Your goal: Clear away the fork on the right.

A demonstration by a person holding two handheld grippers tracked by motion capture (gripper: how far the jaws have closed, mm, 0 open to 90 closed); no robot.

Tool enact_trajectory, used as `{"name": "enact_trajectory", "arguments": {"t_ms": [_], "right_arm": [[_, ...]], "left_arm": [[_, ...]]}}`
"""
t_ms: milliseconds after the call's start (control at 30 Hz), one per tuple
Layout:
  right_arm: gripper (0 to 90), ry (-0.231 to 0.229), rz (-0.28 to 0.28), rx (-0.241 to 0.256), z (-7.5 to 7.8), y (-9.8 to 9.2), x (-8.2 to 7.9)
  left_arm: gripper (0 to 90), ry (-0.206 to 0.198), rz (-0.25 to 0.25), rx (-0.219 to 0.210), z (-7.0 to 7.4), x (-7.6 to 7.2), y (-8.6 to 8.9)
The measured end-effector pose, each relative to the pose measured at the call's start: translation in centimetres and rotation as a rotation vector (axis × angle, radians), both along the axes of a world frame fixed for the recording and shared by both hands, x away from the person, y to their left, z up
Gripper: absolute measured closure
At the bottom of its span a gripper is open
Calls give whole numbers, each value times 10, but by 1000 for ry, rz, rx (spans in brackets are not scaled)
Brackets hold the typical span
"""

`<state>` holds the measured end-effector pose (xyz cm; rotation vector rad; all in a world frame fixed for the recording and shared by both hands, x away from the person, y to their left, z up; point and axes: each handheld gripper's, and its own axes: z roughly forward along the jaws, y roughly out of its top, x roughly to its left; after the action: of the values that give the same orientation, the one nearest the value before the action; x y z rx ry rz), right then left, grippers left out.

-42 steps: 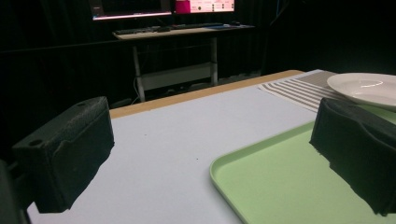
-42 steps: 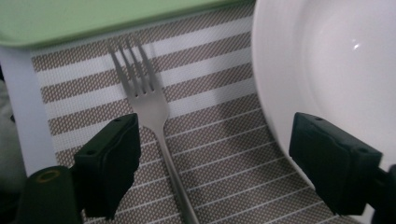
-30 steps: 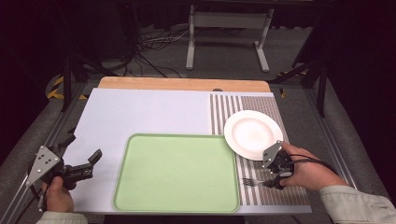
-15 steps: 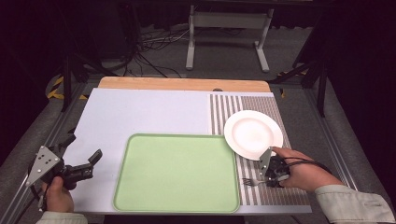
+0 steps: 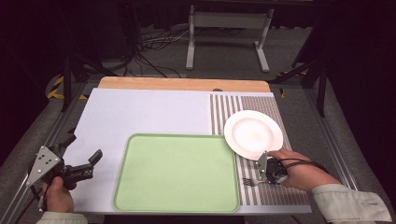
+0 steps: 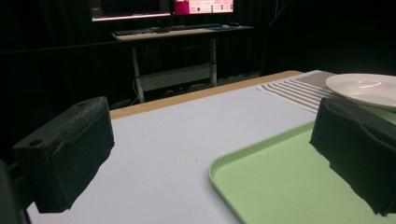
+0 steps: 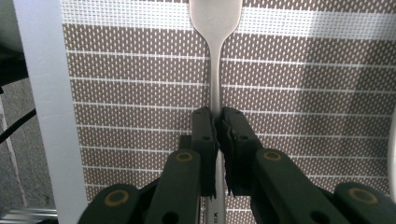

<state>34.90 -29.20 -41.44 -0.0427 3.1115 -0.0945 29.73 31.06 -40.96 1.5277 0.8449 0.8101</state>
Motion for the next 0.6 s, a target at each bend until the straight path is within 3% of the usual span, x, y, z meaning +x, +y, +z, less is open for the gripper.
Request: {"name": "enact_trajectory", "arguments": {"t_ms": [267, 567, 600], "right_arm": [[850, 3, -13, 8, 1, -1, 0], [851, -27, -48, 101, 18, -4, 1], [851, -42, -49, 130, 24, -5, 1]], "left_arm": [[2, 2, 6, -11, 0, 0, 2], [2, 4, 7, -10, 0, 0, 1], [2, 4, 7, -11, 0, 0, 1]]}}
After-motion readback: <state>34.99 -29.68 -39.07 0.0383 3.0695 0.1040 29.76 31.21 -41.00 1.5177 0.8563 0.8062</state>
